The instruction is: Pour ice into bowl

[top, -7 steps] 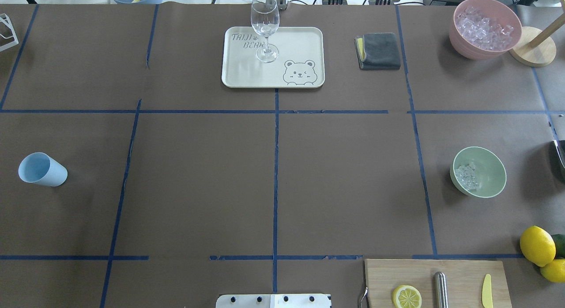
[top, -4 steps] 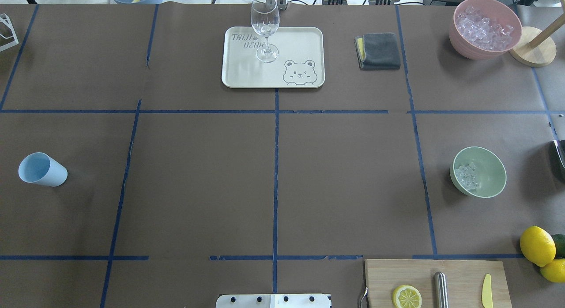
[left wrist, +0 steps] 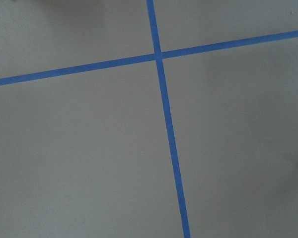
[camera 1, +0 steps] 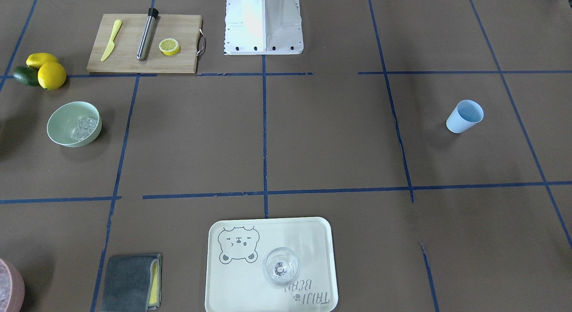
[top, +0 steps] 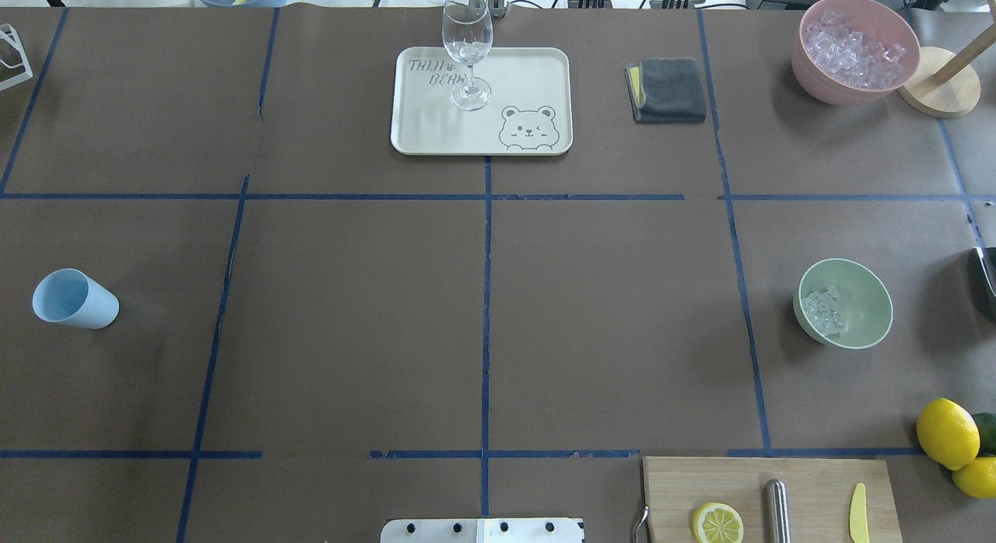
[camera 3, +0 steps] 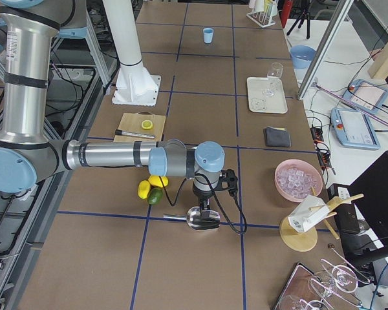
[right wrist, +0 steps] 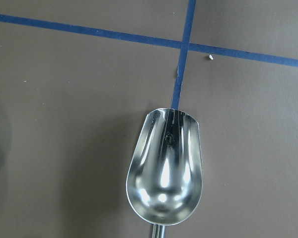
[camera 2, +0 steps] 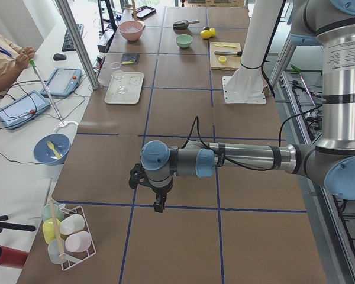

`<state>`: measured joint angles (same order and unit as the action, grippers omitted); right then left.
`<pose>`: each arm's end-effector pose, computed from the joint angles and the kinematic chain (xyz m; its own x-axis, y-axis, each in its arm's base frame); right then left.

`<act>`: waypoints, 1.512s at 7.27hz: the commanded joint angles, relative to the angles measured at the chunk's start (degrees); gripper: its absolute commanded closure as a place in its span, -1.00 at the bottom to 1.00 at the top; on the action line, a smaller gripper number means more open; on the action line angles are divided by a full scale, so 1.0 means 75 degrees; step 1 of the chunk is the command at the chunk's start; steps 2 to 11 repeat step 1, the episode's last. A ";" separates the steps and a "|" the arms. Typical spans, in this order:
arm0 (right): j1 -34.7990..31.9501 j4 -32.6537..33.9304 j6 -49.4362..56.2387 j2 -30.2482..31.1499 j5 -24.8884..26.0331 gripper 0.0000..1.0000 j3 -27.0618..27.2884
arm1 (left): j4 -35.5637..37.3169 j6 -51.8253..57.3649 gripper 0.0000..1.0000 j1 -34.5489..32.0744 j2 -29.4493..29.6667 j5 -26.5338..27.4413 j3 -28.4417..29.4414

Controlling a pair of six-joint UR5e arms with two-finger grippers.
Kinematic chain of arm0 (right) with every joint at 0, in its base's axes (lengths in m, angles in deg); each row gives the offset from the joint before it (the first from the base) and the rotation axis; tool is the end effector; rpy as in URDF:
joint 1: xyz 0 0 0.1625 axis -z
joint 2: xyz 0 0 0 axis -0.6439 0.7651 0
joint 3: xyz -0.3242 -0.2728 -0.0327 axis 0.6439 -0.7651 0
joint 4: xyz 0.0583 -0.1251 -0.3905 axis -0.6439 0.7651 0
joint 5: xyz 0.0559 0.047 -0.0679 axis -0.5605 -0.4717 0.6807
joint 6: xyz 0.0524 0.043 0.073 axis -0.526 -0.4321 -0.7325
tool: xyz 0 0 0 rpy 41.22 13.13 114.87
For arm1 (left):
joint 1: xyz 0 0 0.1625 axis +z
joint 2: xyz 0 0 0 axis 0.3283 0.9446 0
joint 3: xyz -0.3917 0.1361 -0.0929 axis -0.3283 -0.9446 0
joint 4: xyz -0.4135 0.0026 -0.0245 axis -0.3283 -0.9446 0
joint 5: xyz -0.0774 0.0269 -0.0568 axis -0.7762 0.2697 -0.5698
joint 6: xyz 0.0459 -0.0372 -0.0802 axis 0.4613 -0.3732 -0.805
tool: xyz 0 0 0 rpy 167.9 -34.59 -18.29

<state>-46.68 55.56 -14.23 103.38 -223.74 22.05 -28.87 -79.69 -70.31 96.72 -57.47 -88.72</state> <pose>0.0397 -0.4281 0.6300 0.7063 -0.1430 0.6933 0.1280 0.9890 0.0736 -0.0578 -0.4480 0.6426 0.6851 0.1673 -0.7090 -0.1249 0.9858 0.1120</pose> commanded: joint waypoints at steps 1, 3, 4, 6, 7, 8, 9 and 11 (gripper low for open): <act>0.0002 -0.0017 -0.0005 -0.0012 -0.0001 -1.00 -0.0010 | -0.0001 0.0012 -1.00 0.0000 0.0061 -0.0001 0.0004; 0.0002 -0.0017 -0.0005 -0.0012 -0.0001 -1.00 -0.0010 | -0.0001 0.0012 -1.00 0.0000 0.0061 -0.0001 0.0004; 0.0002 -0.0017 -0.0005 -0.0012 -0.0001 -1.00 -0.0010 | -0.0001 0.0012 -1.00 0.0000 0.0061 -0.0001 0.0004; 0.0002 -0.0017 -0.0005 -0.0012 -0.0001 -1.00 -0.0010 | -0.0001 0.0012 -1.00 0.0000 0.0061 -0.0001 0.0004; 0.0002 -0.0017 -0.0005 -0.0012 -0.0001 -1.00 -0.0010 | -0.0001 0.0012 -1.00 0.0000 0.0061 -0.0001 0.0004; 0.0002 -0.0017 -0.0005 -0.0012 -0.0001 -1.00 -0.0010 | -0.0001 0.0012 -1.00 0.0000 0.0061 -0.0001 0.0004; 0.0002 -0.0017 -0.0005 -0.0012 -0.0001 -1.00 -0.0010 | -0.0001 0.0012 -1.00 0.0000 0.0061 -0.0001 0.0004; 0.0002 -0.0017 -0.0005 -0.0012 -0.0001 -1.00 -0.0010 | -0.0001 0.0012 -1.00 0.0000 0.0061 -0.0001 0.0004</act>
